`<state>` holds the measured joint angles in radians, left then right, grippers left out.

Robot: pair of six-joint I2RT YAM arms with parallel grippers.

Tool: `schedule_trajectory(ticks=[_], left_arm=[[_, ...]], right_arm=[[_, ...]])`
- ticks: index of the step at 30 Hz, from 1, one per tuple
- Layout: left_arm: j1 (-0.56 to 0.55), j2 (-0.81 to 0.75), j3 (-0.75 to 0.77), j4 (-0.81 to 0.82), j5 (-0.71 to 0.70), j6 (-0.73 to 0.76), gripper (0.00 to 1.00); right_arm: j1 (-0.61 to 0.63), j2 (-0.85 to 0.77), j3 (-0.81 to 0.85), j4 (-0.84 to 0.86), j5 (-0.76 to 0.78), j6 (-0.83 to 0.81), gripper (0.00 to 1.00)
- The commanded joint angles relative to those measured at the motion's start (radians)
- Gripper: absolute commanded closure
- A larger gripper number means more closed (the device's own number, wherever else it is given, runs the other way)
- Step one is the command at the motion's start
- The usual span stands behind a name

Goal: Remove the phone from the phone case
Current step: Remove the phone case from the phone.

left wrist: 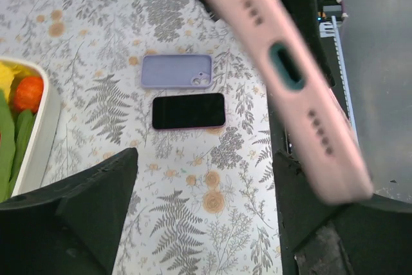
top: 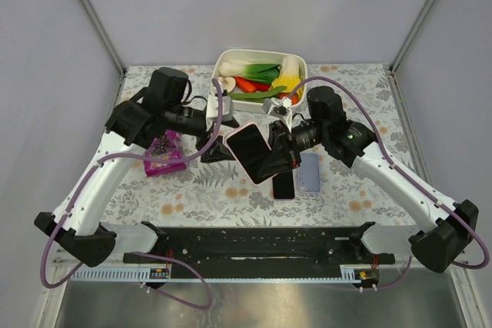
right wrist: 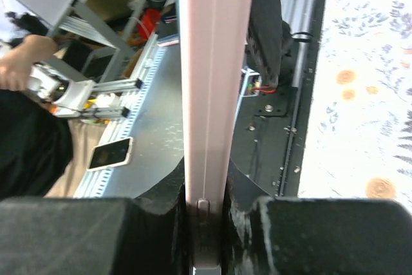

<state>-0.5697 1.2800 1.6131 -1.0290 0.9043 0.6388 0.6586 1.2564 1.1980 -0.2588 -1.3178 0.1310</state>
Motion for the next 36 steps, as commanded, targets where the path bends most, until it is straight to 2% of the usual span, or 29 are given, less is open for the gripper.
schedule_trajectory(ticks=[1,5,8,10,14,16,18,20,24,30,34,36], left_arm=[[0.047,-0.07,0.024,0.032,-0.042,0.005,0.09],[0.105,-0.106,0.048,-0.005,-0.004,-0.016,0.08],[0.158,-0.113,0.056,0.033,0.07,-0.117,0.08],[0.169,-0.114,0.045,0.126,0.091,-0.267,0.09],[0.165,-0.111,-0.028,0.456,0.094,-0.682,0.12],[0.153,-0.097,-0.042,0.578,0.067,-0.834,0.12],[0.14,-0.065,-0.042,0.633,0.027,-0.938,0.12],[0.126,-0.03,-0.025,0.632,-0.005,-0.996,0.14],[0.108,0.025,-0.022,0.655,0.05,-1.111,0.24],[0.085,0.03,-0.078,0.667,0.06,-1.146,0.4],[0.083,0.018,-0.11,0.696,0.093,-1.186,0.41],[0.087,0.002,-0.12,0.711,0.102,-1.2,0.36]], right_arm=[[0.013,-0.052,0.074,-0.235,0.141,-0.254,1.0],[0.012,-0.052,0.078,-0.26,0.225,-0.284,1.0],[0.013,-0.057,0.077,-0.261,0.31,-0.301,1.0],[0.018,-0.057,0.078,-0.26,0.345,-0.306,1.0],[0.035,-0.049,0.087,-0.261,0.4,-0.317,1.0],[0.045,-0.038,0.095,-0.263,0.425,-0.318,1.0],[0.055,-0.029,0.11,-0.276,0.44,-0.335,1.0],[0.064,-0.023,0.126,-0.283,0.454,-0.344,1.0],[0.07,-0.018,0.14,-0.293,0.477,-0.355,1.0],[0.07,-0.017,0.143,-0.303,0.492,-0.363,1.0],[0.07,-0.017,0.14,-0.304,0.506,-0.37,1.0],[0.072,-0.014,0.137,-0.306,0.511,-0.375,1.0]])
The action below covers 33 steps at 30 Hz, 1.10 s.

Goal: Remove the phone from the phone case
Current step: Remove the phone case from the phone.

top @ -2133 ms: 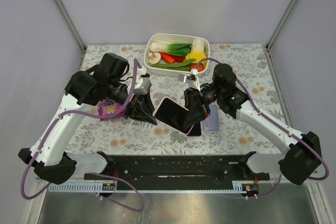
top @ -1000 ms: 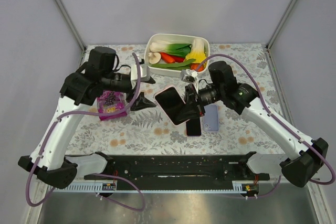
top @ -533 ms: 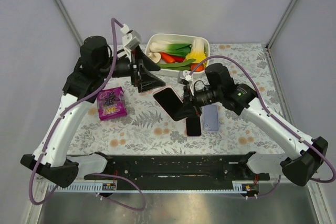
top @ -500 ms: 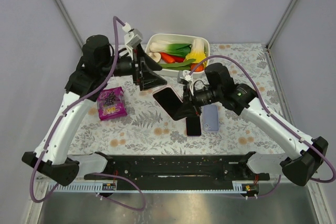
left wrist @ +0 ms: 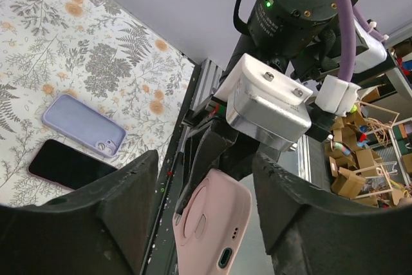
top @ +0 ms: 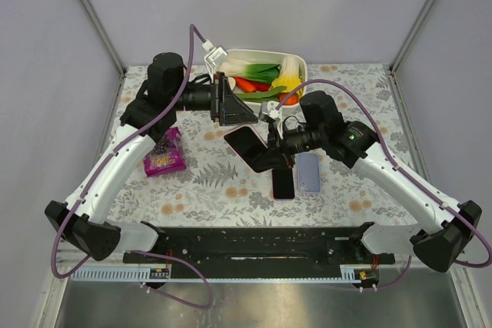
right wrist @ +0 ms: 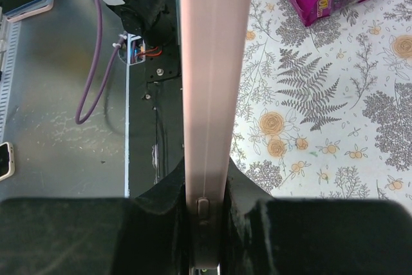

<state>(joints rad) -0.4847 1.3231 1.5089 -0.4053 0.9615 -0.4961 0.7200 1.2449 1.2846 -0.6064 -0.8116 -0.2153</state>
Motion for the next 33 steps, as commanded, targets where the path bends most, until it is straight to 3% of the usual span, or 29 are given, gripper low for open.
schedule_trajectory(ticks=[1,7,15,23,31,33], left_arm=[[0.0,-0.048,-0.021,0.098,0.045,-0.074,0.33],[0.001,-0.081,-0.039,0.097,0.088,-0.053,0.28],[-0.002,-0.084,-0.076,0.019,0.082,0.008,0.47],[-0.023,-0.061,-0.082,0.017,0.065,-0.001,0.56],[-0.023,-0.055,-0.128,0.085,0.057,-0.076,0.79],[-0.023,-0.056,-0.142,0.115,0.062,-0.107,0.92]], right_arm=[[0.01,-0.001,0.047,0.042,0.008,-0.03,1.0],[0.01,0.001,0.041,0.039,0.015,-0.039,1.0],[0.01,0.013,0.058,0.036,0.022,-0.041,1.0],[0.01,0.014,0.061,0.034,0.032,-0.047,1.0],[0.01,0.01,0.058,0.034,0.046,-0.056,1.0],[0.013,0.008,0.061,0.028,0.054,-0.065,1.0]])
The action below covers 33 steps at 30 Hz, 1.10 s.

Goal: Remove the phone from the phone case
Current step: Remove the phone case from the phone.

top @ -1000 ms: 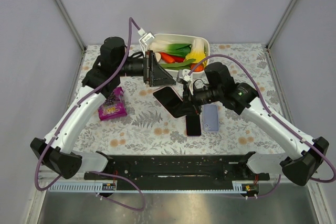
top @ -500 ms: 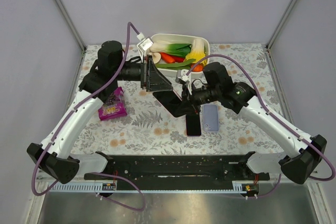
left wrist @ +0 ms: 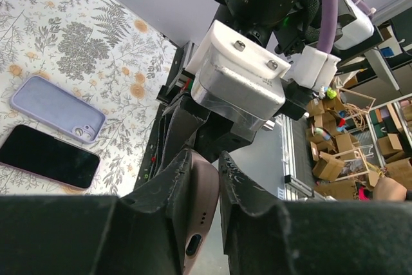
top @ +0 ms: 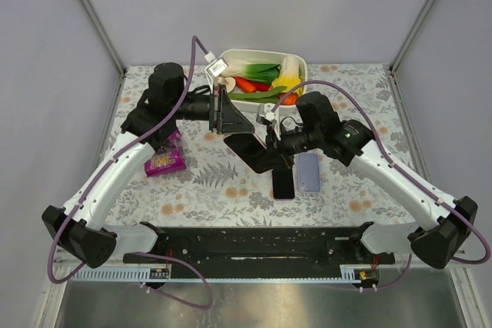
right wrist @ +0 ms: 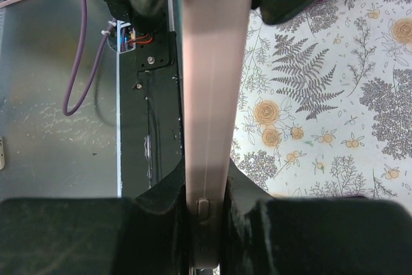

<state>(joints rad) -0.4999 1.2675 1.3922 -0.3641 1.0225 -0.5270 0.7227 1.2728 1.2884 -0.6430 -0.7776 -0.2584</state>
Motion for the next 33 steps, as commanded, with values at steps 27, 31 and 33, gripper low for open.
schedule_trajectory(ticks=[27,31,33], left_arm=[[0.11,0.036,-0.251,-0.019,-0.351,-0.34,1.0],[0.112,0.061,-0.286,0.01,-0.332,-0.39,1.0],[0.11,0.07,-0.294,0.019,-0.325,-0.401,1.0]], right_arm=[[0.099,-0.004,0.215,-0.09,0.159,-0.212,1.0],[0.126,0.011,0.247,-0.125,0.201,-0.248,1.0],[0.138,0.016,0.258,-0.136,0.222,-0.263,1.0]])
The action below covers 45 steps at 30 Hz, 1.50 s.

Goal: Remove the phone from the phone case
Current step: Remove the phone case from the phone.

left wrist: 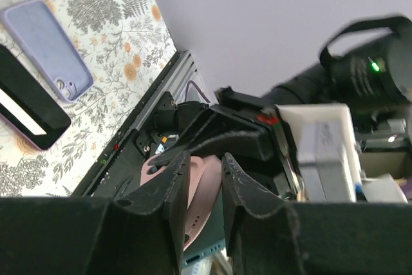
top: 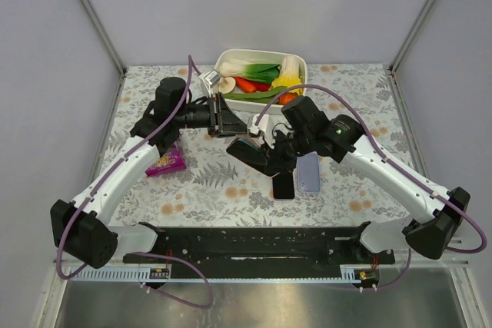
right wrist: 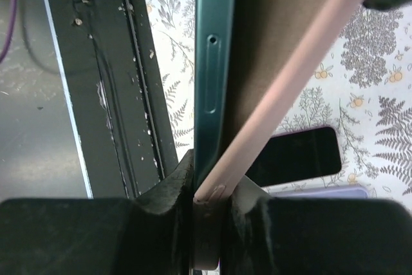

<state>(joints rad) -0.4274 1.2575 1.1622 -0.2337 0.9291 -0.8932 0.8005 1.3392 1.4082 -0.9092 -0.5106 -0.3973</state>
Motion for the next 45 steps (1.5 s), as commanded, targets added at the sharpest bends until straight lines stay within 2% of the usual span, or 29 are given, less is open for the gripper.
schedule_trajectory(ticks=[1,10,17,23,31,38,39,43,45], left_arm=[[0.036,0.085,-0.065,-0.108,-0.233,-0.036,1.0],[0.035,0.074,-0.064,-0.053,-0.187,0.02,1.0],[0.006,0.022,0.028,-0.104,-0.096,0.232,1.0],[-0.037,-0.009,0.008,-0.151,-0.067,0.417,1.0],[-0.082,-0.033,-0.002,-0.233,-0.049,0.603,1.0],[-0.086,-0.049,-0.001,-0.3,0.003,0.72,1.0],[-0.086,-0.052,0.001,-0.312,0.022,0.737,0.98],[-0.085,-0.061,0.013,-0.363,0.088,0.804,0.72],[-0.085,-0.064,0.022,-0.387,0.111,0.827,0.63]], right_arm=[[0.065,-0.049,0.141,0.127,-0.039,-0.132,1.0],[0.059,-0.041,0.155,0.122,-0.049,-0.11,1.0],[-0.013,-0.038,0.147,0.188,-0.153,0.03,1.0],[-0.086,-0.034,0.144,0.26,-0.273,0.152,1.0],[-0.139,-0.032,0.13,0.337,-0.382,0.25,1.0],[-0.153,-0.032,0.118,0.362,-0.402,0.275,1.0],[-0.155,-0.034,0.117,0.363,-0.401,0.273,1.0],[-0.159,-0.043,0.103,0.366,-0.393,0.272,1.0],[-0.161,-0.048,0.095,0.368,-0.387,0.268,1.0]])
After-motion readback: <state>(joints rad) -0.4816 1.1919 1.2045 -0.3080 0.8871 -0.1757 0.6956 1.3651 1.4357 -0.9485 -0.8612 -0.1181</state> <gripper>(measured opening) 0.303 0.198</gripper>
